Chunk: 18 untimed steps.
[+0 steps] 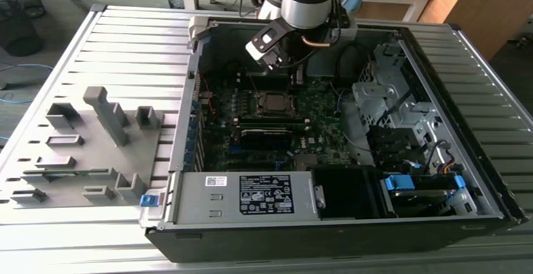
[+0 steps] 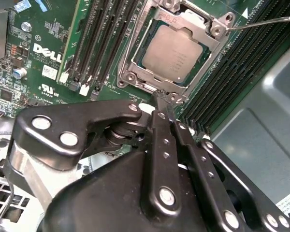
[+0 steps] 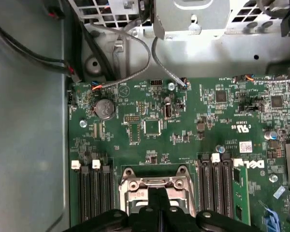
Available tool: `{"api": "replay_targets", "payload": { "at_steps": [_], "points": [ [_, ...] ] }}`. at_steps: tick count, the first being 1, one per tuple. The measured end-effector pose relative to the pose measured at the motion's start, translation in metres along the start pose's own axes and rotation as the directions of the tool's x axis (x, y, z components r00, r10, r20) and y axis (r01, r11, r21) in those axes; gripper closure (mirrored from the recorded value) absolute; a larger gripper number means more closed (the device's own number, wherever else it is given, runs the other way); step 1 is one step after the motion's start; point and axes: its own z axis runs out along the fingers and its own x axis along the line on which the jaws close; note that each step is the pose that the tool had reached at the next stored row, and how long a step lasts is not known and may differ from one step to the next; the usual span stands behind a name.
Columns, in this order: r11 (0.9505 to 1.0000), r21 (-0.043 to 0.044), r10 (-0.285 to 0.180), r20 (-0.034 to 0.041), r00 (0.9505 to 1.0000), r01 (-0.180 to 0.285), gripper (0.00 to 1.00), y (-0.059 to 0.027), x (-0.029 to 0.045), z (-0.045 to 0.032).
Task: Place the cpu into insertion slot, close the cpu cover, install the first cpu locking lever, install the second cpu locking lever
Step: 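Close the cpu cover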
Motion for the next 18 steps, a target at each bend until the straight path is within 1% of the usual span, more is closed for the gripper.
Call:
{"api": "replay_targets", "payload": {
  "at_steps": [2,5,7,9,12,14,18],
  "points": [
    [1.0000,0.0002,-0.006,-0.0003,1.0000,0.006,0.89,0.0000,0.0000,0.0001],
    [0.9985,0.0006,-0.054,-0.0034,0.9985,0.054,0.89,-0.0001,0.0000,0.0005],
    [0.9960,0.0008,-0.090,-0.0058,0.9959,0.090,0.89,-0.0001,0.0000,0.0009],
    [0.9921,0.0011,-0.126,-0.0078,0.9921,0.126,0.89,-0.0001,0.0000,0.0013],
    [0.9837,0.0013,-0.180,-0.0111,0.9836,0.180,0.89,-0.0002,0.0000,0.0020],
    [0.9766,0.0013,-0.215,-0.0132,0.9765,0.215,0.89,-0.0002,0.0000,0.0023],
    [0.9587,0.0012,-0.284,-0.0174,0.9586,0.284,0.89,-0.0002,0.0000,0.0024]
  ]
}}
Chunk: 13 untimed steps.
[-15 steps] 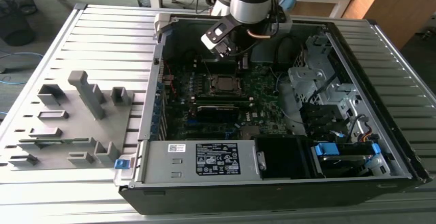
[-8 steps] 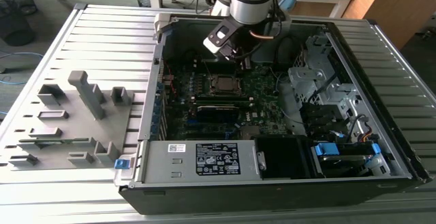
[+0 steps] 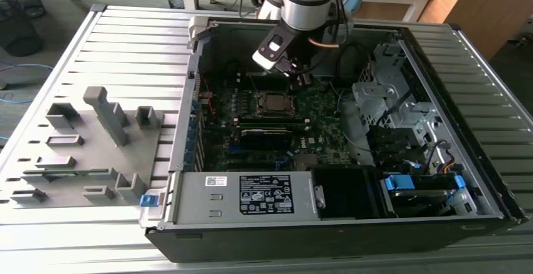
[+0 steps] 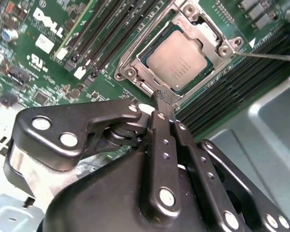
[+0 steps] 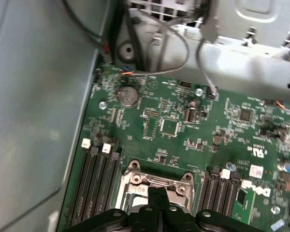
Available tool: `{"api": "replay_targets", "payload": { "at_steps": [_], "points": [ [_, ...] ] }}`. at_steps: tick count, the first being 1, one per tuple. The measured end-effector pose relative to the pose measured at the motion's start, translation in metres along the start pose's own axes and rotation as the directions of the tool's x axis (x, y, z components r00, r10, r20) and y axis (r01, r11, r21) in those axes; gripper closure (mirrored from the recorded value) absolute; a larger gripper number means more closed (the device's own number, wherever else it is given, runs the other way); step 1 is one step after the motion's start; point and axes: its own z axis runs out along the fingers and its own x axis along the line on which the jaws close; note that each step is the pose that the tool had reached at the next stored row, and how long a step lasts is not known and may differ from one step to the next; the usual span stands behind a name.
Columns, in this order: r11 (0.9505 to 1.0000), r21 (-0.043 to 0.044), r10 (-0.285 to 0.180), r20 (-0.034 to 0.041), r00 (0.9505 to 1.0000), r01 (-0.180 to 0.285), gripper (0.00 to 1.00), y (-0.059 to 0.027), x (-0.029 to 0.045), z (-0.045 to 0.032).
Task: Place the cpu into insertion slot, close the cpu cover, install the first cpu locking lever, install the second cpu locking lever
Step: 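Close the cpu cover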
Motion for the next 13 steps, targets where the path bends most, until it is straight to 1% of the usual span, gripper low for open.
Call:
{"api": "replay_targets", "payload": {
  "at_steps": [2,9,10,11,12,13],
  "points": [
    [0.9999,0.0001,-0.017,-0.0010,0.9999,0.017,0.89,0.0000,0.0000,0.0001],
    [0.9998,0.0004,-0.017,-0.0008,0.9998,0.017,0.89,0.0000,0.0000,0.0000],
    [0.9998,0.0024,-0.018,-0.0014,0.9998,0.018,0.89,0.0001,0.0000,0.0000],
    [0.9998,0.0076,-0.018,-0.0025,0.9998,0.018,0.89,0.0001,0.0000,0.0001],
    [0.9998,0.0101,-0.017,-0.0028,0.9998,0.017,0.89,0.0001,0.0000,0.0000],
    [0.9998,0.0103,-0.017,-0.0028,0.9998,0.017,0.89,0.0001,0.0000,0.0000]
  ]
}}
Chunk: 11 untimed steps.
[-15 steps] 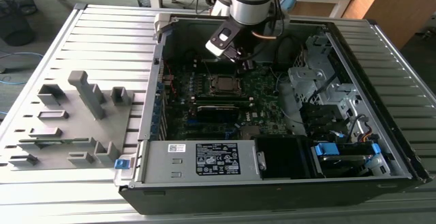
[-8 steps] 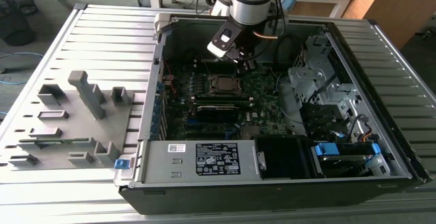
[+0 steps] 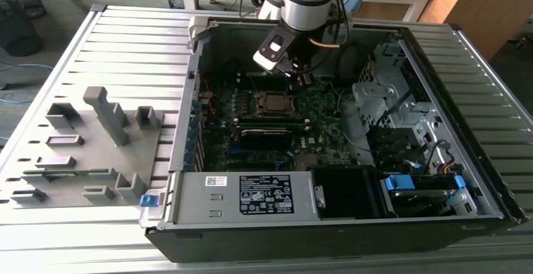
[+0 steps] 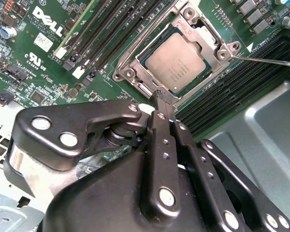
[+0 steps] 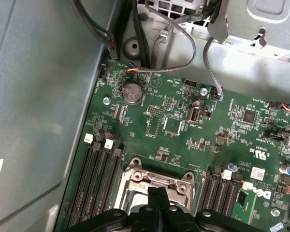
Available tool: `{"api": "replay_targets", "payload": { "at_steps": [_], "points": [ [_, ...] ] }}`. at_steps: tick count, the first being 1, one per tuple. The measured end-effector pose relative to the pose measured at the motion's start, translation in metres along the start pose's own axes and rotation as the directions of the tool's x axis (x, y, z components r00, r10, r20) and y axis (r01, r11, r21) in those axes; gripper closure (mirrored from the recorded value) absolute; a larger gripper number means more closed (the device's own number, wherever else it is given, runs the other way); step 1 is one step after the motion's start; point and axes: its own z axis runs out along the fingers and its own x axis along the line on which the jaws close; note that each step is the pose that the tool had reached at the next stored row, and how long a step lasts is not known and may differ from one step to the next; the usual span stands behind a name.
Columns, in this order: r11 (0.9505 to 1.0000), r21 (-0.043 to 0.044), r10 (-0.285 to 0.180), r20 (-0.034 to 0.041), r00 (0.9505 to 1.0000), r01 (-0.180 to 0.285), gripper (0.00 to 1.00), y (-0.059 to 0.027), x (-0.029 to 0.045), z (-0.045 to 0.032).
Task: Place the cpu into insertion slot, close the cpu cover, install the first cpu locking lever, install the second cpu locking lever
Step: 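Close the cpu cover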
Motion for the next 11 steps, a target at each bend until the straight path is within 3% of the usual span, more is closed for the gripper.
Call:
{"api": "replay_targets", "payload": {
  "at_steps": [11],
  "points": [
    [1.0000,0.0014,0.000,-0.0007,1.0000,0.000,0.89,0.0002,0.0001,-0.0034]
  ]
}}
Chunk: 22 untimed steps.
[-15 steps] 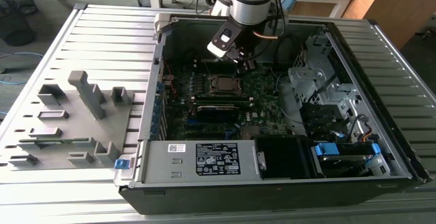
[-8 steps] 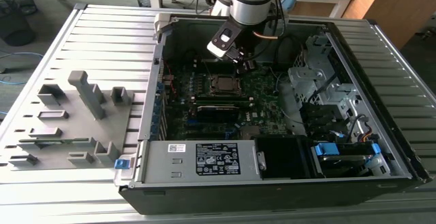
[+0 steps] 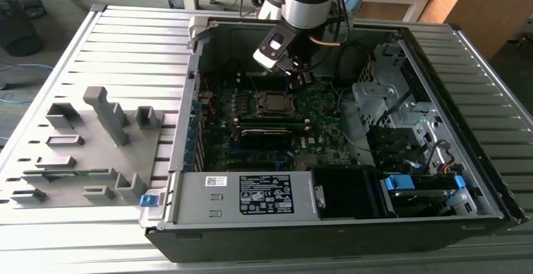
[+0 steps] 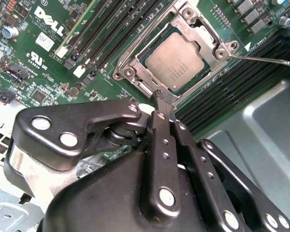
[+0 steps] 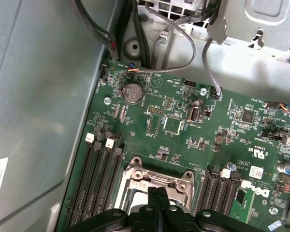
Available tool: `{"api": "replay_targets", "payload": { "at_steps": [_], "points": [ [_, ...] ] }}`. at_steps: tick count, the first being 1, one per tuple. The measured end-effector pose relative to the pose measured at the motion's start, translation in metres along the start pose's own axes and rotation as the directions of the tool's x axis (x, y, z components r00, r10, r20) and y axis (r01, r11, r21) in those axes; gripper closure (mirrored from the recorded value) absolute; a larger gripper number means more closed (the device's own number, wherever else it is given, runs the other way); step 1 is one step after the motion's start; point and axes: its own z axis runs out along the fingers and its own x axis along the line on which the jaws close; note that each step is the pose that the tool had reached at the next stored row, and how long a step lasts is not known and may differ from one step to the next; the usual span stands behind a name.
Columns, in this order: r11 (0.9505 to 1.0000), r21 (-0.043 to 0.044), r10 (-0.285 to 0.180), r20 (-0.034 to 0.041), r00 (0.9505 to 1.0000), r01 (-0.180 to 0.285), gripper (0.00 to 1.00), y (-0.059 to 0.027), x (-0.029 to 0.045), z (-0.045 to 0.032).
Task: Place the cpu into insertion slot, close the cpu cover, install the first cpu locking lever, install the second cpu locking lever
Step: 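Close the cpu cover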
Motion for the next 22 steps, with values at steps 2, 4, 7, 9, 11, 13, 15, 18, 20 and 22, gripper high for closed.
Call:
{"api": "replay_targets", "payload": {
  "at_steps": [2,4,7,9,11,13,15,18,20,22],
  "points": [
    [1.0000,-0.0001,0.000,-0.0001,1.0000,0.000,0.89,0.0000,0.0000,0.0000],
    [1.0000,0.0002,0.000,0.0002,1.0000,0.000,0.89,0.0000,0.0000,-0.0002],
    [1.0000,0.0003,-0.004,0.0000,1.0000,0.004,0.89,0.0000,0.0000,-0.0002],
    [0.9998,0.0005,-0.020,-0.0008,0.9998,0.020,0.89,0.0000,0.0000,-0.0003],
    [0.9992,0.0008,-0.040,-0.0018,0.9992,0.040,0.89,0.0000,0.0000,-0.0003],
    [0.9981,0.0010,-0.061,-0.0029,0.9981,0.061,0.89,0.0000,0.0000,-0.0002],
    [0.9966,0.0012,-0.082,-0.0040,0.9966,0.082,0.89,0.0000,0.0000,-0.0002],
    [0.9942,0.0014,-0.107,-0.0054,0.9942,0.107,0.89,0.0000,0.0000,-0.0002],
    [0.9927,0.0015,-0.120,-0.0060,0.9927,0.120,0.89,0.0000,0.0000,-0.0002],
    [0.9922,0.0015,-0.125,-0.0062,0.9922,0.125,0.89,0.0000,0.0000,-0.0002]
  ]
}}
